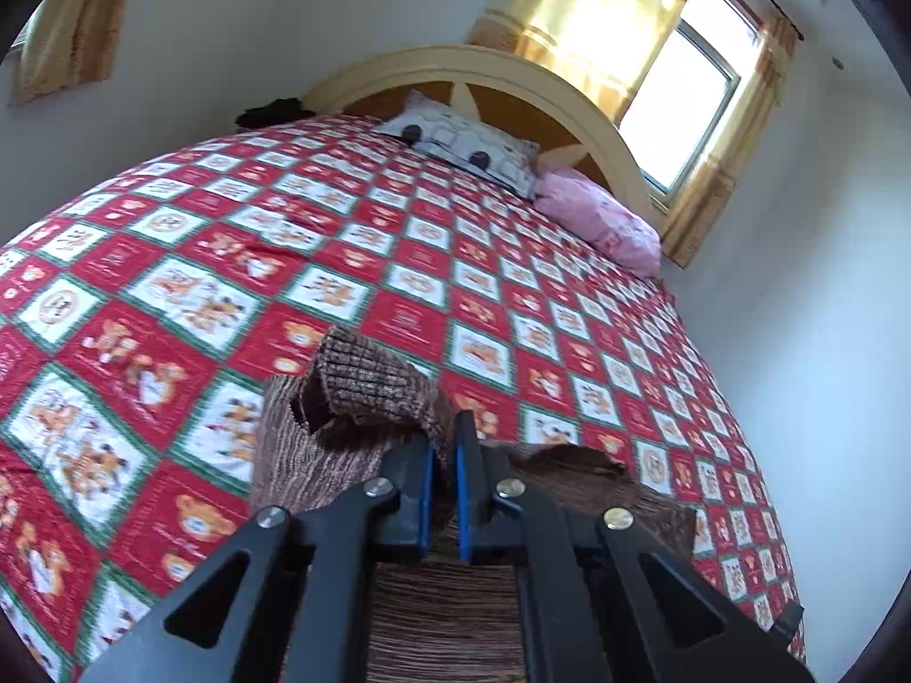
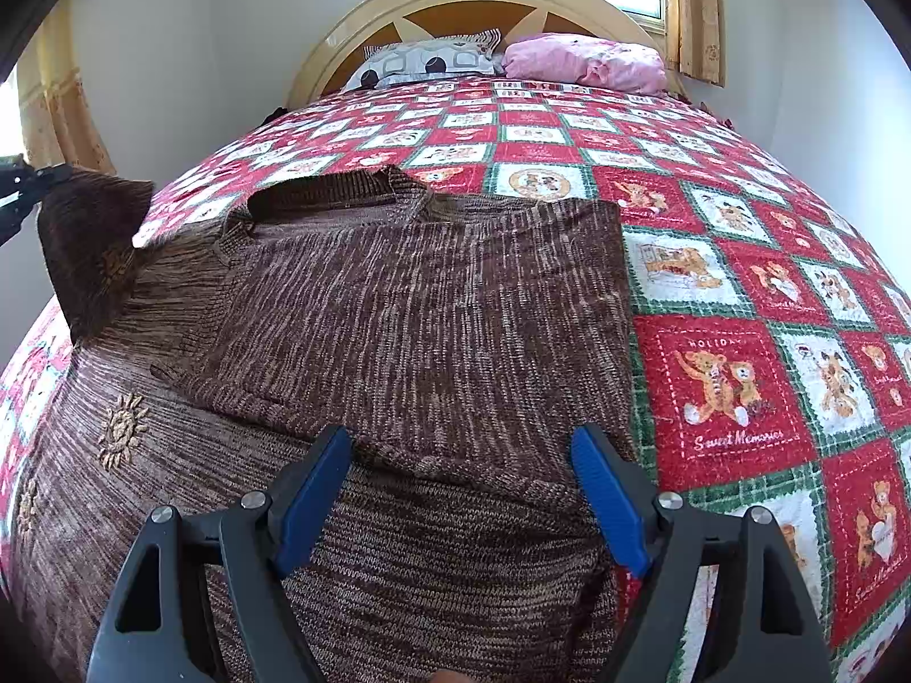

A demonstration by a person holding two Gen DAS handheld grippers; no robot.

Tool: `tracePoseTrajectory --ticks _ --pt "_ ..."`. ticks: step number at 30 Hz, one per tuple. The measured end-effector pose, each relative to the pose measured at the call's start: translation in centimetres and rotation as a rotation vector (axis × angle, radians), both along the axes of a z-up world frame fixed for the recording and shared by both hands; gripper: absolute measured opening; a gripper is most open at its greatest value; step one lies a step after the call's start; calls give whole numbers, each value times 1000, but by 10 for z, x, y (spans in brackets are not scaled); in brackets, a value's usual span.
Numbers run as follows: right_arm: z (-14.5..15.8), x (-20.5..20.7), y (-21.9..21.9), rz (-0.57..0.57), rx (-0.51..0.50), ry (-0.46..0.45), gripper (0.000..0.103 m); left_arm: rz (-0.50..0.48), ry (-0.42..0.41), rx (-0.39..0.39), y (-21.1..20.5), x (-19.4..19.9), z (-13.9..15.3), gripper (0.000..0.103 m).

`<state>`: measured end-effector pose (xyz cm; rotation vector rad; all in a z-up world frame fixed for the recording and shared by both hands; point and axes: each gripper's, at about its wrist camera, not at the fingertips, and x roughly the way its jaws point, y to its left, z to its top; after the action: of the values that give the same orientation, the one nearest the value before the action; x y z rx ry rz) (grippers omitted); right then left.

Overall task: Fold small clothes
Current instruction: 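Fold the held sleeve across the body toward the right gripper and release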

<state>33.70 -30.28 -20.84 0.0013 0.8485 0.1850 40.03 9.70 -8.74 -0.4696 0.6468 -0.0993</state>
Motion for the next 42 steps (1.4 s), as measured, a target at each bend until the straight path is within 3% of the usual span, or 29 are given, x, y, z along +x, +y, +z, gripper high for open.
tracePoseTrajectory --ticks 13,17,19,20,23,24,26,27,28,31,35,37,42 --pt "0 -1 -8 -1 50 -10 81 -177 57 4 -121 4 -44 6" --pt "0 -1 -8 -1 58 -10 81 -186 85 82 -142 2 -59 7" --pt "0 -1 -9 -1 64 -11 81 -201 133 130 -146 4 -67 17" --pt "0 -1 -10 -1 66 -11 81 -226 155 144 -147 3 -71 17" --pt "0 0 -10 -1 70 -10 81 -291 122 178 -141 -19 -67 19" --pt "0 0 -10 -1 70 -10 81 -309 95 214 -139 -29 -64 26" --pt "0 0 -10 -1 69 -10 81 -310 22 317 -127 -53 -57 51" --pt "-1 0 -10 -1 68 -10 81 -275 -16 379 -116 -65 -55 70" --pt "-1 0 -10 -1 68 -10 81 -220 -42 435 -104 -70 -54 79" --pt "-1 0 -10 0 59 -8 81 -37 12 580 -63 -61 -62 78" --pt "-1 1 -8 -1 40 -6 81 53 173 587 -23 -34 -91 78" --pt "-2 1 -6 -2 26 -4 81 26 222 546 -17 -30 -104 78" --pt "10 1 11 -15 -102 -5 81 38 228 443 -1 -36 -108 92"
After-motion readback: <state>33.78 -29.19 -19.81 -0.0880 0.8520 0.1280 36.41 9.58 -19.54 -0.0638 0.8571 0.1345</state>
